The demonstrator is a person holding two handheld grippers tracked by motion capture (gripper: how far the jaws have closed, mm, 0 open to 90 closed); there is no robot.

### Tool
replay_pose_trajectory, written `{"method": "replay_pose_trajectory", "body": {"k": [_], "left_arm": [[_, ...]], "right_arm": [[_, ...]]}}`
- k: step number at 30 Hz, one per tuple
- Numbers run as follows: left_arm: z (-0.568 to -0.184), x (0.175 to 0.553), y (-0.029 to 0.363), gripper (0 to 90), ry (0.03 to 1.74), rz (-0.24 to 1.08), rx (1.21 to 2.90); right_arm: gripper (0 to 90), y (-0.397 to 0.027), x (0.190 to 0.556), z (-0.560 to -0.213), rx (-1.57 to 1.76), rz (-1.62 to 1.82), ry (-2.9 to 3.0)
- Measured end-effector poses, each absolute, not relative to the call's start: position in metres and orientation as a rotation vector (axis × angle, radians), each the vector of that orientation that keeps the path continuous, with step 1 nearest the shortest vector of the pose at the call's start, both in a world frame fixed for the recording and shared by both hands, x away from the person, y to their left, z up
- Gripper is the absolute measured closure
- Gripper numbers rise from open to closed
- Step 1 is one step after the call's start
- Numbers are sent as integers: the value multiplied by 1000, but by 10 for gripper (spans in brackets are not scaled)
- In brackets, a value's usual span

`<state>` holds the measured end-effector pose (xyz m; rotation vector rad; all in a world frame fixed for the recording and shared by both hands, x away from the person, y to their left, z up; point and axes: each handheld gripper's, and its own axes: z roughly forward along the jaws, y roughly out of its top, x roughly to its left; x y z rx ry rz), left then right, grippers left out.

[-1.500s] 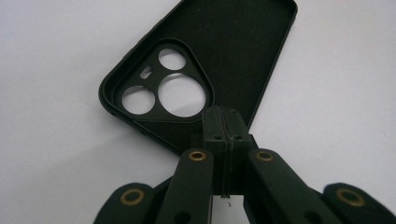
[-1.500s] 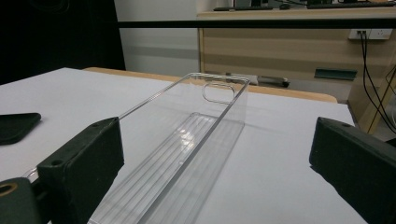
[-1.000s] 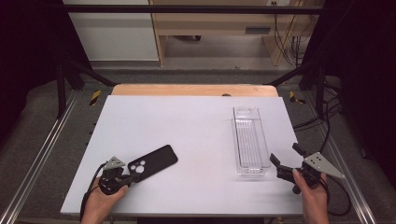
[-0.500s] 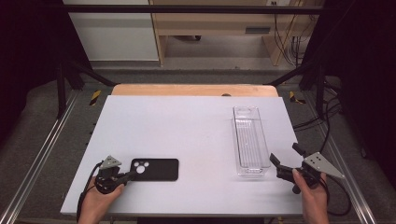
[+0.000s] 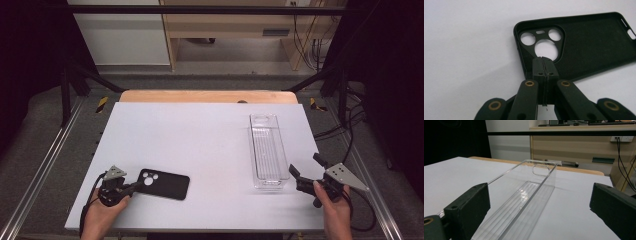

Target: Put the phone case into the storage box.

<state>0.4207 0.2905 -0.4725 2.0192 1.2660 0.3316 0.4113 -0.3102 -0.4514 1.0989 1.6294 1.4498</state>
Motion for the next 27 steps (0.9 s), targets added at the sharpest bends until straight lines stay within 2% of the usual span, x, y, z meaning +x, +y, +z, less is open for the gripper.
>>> {"method": "replay_pose_trajectory", "body": {"k": [27], "left_arm": [[-473, 426, 301, 900, 1279, 360, 2004]], "right_arm": [[31, -311, 412, -451, 1105, 1440, 1624]]}}
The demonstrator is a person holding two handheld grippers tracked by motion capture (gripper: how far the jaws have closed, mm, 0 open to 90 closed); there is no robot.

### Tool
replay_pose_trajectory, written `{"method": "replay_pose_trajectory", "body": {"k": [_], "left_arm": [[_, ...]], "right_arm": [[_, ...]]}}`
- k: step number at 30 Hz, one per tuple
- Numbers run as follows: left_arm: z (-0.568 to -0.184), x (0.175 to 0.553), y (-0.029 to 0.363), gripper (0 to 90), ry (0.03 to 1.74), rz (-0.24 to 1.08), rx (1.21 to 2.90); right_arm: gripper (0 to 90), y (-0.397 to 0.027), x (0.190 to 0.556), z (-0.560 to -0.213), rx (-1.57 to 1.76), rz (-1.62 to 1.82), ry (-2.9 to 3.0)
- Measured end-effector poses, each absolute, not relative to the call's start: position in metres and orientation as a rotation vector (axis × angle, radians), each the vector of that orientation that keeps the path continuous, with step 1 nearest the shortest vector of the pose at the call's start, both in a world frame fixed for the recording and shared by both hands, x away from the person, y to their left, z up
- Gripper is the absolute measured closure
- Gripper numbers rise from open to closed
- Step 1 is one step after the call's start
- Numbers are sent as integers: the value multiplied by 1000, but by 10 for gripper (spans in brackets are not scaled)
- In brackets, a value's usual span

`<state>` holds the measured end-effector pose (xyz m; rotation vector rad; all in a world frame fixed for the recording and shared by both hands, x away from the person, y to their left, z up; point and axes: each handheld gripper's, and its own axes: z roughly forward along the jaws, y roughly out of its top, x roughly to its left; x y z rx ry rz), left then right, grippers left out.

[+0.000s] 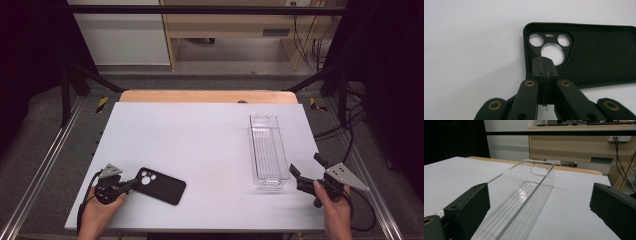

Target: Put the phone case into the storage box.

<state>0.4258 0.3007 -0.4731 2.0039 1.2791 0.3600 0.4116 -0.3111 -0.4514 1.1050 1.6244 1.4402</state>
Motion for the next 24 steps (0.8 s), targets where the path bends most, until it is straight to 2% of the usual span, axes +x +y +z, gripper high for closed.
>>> {"method": "replay_pose_trajectory", "body": {"k": [24], "left_arm": [[-473, 426, 300, 900, 1278, 364, 2013]], "right_arm": [[30, -312, 412, -451, 1108, 1439, 1618]]}}
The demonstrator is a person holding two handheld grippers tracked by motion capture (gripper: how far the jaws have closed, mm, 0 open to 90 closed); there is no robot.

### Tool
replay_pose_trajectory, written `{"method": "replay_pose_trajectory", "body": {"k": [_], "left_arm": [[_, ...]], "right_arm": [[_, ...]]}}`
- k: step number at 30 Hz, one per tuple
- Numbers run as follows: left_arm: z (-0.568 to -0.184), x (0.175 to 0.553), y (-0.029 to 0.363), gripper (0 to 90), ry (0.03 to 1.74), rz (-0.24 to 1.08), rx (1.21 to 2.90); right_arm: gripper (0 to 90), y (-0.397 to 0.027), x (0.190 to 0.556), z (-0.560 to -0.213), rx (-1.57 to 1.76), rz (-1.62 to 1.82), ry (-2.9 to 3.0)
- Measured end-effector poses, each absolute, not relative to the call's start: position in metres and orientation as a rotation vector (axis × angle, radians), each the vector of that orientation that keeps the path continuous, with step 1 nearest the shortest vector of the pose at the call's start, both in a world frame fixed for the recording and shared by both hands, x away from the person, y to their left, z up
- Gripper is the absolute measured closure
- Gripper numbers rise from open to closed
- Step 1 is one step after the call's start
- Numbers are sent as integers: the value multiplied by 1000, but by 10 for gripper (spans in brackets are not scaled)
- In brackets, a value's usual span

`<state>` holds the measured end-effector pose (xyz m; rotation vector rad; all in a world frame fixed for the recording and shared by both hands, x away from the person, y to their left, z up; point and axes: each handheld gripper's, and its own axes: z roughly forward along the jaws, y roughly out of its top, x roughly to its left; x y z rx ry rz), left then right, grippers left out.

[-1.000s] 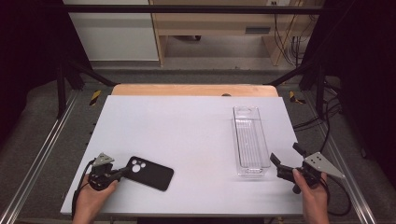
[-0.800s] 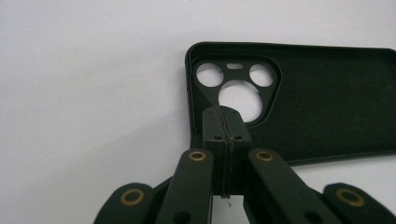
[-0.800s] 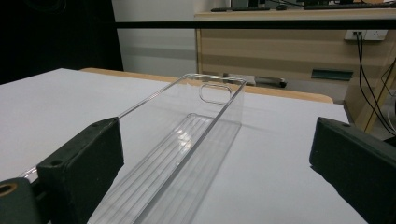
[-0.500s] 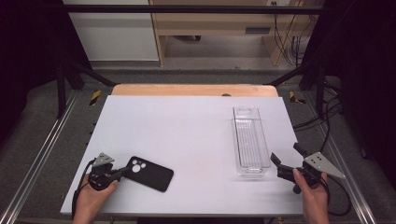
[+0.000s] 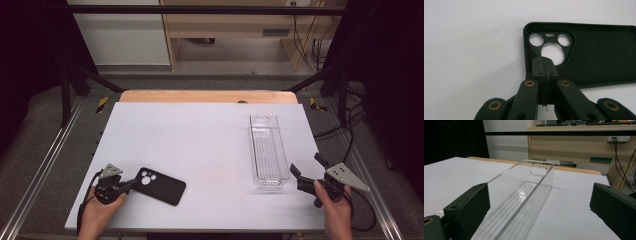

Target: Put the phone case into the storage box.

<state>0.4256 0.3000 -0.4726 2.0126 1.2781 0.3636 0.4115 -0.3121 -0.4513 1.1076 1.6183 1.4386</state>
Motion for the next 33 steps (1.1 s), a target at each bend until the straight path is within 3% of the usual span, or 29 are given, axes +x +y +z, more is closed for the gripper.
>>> {"method": "replay_pose_trajectory", "body": {"k": [16, 19, 22, 26, 33], "left_arm": [[-465, 423, 299, 898, 1260, 404, 1989], [-462, 423, 298, 862, 1256, 435, 1983], [-456, 425, 294, 783, 1236, 513, 1993], [-448, 431, 286, 579, 1231, 558, 1981], [-437, 446, 279, 309, 1232, 592, 2015]], "right_arm": [[30, -313, 411, -451, 1108, 1440, 1616], [30, -312, 411, -451, 1107, 1442, 1615], [30, -312, 412, -451, 1109, 1441, 1617], [30, -312, 412, -451, 1106, 1446, 1620], [30, -313, 411, -451, 1105, 1451, 1617]]}}
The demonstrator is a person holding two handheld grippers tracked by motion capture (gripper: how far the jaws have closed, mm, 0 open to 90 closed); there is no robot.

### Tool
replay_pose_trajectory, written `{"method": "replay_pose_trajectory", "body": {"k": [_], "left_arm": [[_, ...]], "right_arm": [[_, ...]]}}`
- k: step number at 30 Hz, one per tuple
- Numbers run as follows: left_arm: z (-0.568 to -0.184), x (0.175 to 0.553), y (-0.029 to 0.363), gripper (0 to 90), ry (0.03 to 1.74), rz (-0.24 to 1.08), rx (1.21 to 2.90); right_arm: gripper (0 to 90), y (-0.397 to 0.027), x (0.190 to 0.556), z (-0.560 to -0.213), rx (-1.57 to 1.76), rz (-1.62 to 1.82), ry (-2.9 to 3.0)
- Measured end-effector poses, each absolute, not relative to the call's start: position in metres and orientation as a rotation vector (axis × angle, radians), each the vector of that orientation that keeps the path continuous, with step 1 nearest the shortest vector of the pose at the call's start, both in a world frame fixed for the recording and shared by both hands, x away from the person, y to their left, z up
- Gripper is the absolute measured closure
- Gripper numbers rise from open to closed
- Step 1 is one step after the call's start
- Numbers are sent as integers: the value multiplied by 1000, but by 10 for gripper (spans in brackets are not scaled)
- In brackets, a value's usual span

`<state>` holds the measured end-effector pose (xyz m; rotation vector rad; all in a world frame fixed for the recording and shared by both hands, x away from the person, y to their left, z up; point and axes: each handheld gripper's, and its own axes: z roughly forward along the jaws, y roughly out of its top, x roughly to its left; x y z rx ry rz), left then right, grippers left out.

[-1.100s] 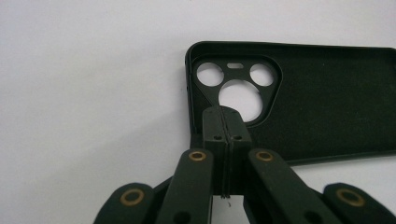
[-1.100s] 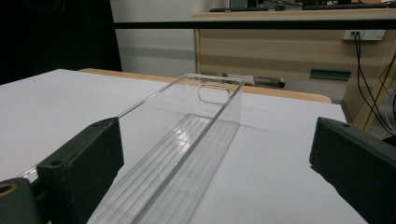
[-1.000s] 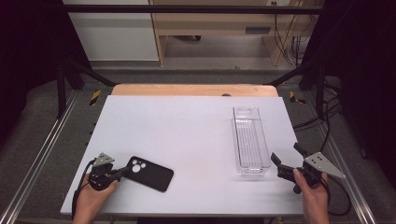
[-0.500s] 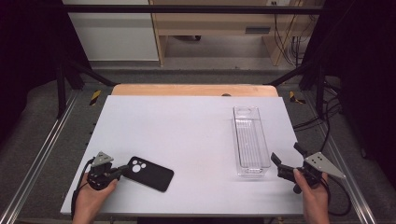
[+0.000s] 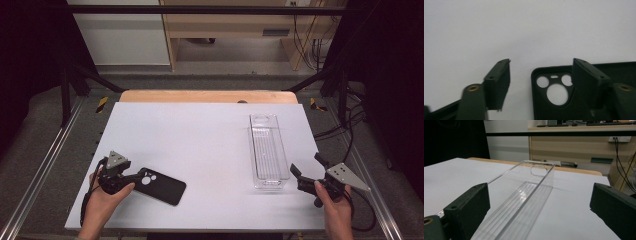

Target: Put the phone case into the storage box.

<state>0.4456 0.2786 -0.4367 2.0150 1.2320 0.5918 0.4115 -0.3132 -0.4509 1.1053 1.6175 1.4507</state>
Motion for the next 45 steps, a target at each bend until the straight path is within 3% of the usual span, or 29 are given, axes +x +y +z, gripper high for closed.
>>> {"method": "replay_pose_trajectory", "body": {"k": [3, 6, 20, 25, 35, 45], "left_arm": [[-433, 451, 280, 155, 1241, 579, 2007], [-432, 457, 283, 56, 1251, 564, 2016], [-446, 476, 284, 66, 1303, 489, 2122], [-450, 479, 283, 176, 1317, 455, 2155], [-455, 484, 283, 559, 1344, 372, 2172], [-457, 489, 281, 733, 1350, 336, 2164]], "right_arm": [[30, -314, 412, -451, 1107, 1451, 1615], [30, -313, 412, -451, 1108, 1451, 1620], [29, -313, 413, -452, 1112, 1449, 1623], [29, -313, 412, -452, 1114, 1452, 1621], [29, -313, 413, -452, 1116, 1451, 1623], [29, -314, 412, -452, 1116, 1454, 1621]]}}
